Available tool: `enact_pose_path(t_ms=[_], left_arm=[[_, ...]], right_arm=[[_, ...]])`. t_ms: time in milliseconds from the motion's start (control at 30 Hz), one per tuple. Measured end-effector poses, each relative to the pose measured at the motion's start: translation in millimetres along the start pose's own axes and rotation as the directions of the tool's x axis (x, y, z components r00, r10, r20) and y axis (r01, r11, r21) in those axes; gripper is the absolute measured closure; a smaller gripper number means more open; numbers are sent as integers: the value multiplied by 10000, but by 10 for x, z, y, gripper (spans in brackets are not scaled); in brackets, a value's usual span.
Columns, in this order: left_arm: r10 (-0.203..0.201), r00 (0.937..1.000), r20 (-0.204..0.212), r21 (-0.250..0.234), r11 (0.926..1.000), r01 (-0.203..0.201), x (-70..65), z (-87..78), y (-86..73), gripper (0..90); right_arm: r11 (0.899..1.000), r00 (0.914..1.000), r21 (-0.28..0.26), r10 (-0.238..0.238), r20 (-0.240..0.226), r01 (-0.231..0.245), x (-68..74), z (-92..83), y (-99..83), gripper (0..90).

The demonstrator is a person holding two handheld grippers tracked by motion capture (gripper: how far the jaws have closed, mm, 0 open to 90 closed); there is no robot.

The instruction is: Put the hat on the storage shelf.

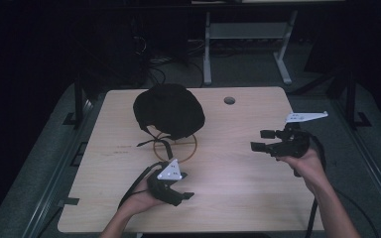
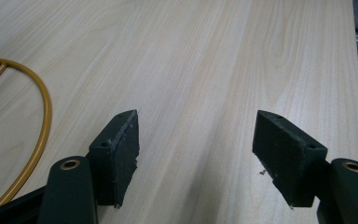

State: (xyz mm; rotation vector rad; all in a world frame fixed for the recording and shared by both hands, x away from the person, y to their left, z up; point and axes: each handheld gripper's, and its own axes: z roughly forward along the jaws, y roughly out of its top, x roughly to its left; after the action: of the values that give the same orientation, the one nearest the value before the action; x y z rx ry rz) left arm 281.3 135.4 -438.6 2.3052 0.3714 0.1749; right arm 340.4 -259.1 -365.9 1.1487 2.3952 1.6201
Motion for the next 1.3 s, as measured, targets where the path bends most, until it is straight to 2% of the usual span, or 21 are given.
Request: enact_pose_path(t_ms=[200,300,600,633,833,900,1167,1300], left_arm=[[-61,10000,24,-9,10000,61,-4,6,-10,309],[-74,10000,2,-26,10000,74,-1,4,-15,303],[-71,10000,-55,4,10000,71,3,-4,-22,292],[-116,9999,-59,-18,9999,116,3,0,-26,292],[-157,9999,61,32,9999,157,4,4,-37,292],[-135,9999,50,70,9999,135,8,5,-38,292],[-177,9997,168,23,9998,177,13,3,-44,290],[-236,9994,238,-101,9997,238,12,-3,-39,290]], right_arm=[[9997,9997,10,228,-42,-228,-41,-50,-148,175],[9994,9995,-169,298,-69,-299,-39,-99,-234,176],[9984,9983,-61,565,154,-564,-106,-186,-517,176],[9979,9975,-15,649,284,-649,-123,-210,-581,175],[9958,9949,0,919,422,-920,-155,-272,-769,176],[9962,9949,23,864,517,-867,-161,-280,-835,176],[9946,9930,12,1032,574,-1034,-103,-307,-1021,176],[9954,9934,196,918,693,-934,-41,-292,-1105,173]])
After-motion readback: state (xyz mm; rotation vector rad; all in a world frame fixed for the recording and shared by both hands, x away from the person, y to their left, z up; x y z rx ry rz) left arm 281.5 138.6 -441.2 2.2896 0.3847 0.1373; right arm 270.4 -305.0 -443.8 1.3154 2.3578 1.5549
